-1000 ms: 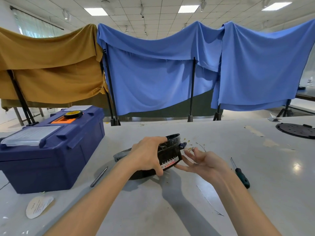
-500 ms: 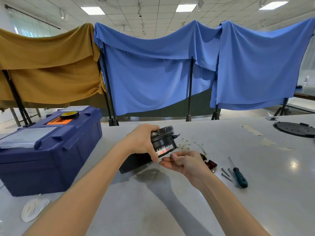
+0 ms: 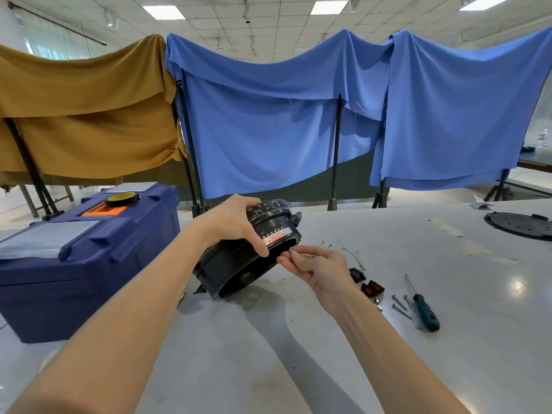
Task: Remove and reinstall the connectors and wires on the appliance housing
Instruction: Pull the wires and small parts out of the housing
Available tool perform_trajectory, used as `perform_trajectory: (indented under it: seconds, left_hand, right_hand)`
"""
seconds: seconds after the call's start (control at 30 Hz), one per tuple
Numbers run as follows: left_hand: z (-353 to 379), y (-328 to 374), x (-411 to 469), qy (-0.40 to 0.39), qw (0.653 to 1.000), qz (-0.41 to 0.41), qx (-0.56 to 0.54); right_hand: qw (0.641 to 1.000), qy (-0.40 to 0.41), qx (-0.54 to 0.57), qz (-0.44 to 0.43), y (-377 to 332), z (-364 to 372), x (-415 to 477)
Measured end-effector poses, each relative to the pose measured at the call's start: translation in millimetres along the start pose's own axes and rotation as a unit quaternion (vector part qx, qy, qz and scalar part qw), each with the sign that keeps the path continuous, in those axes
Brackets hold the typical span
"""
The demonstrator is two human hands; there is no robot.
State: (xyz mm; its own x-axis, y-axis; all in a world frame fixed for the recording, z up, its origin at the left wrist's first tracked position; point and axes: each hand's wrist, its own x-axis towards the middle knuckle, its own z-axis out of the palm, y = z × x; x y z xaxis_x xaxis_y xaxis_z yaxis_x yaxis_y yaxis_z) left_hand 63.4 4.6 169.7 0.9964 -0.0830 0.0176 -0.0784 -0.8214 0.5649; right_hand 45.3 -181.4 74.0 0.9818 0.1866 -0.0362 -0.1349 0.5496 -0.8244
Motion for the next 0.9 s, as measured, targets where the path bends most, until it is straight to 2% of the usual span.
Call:
perform_trajectory:
  seconds: [0.4,0.9]
  left_hand:
    - [-4,-5,8,0.001,0.999,-0.016,-0.034]
    - [-6,-3,4,-0.006,0.999,-0.022,-0.039]
  right_hand:
    - [0.992,0.103,-0.058,-0.034,-1,28,9]
    - [0.985,0.165,0.057,-0.005,13,51,13]
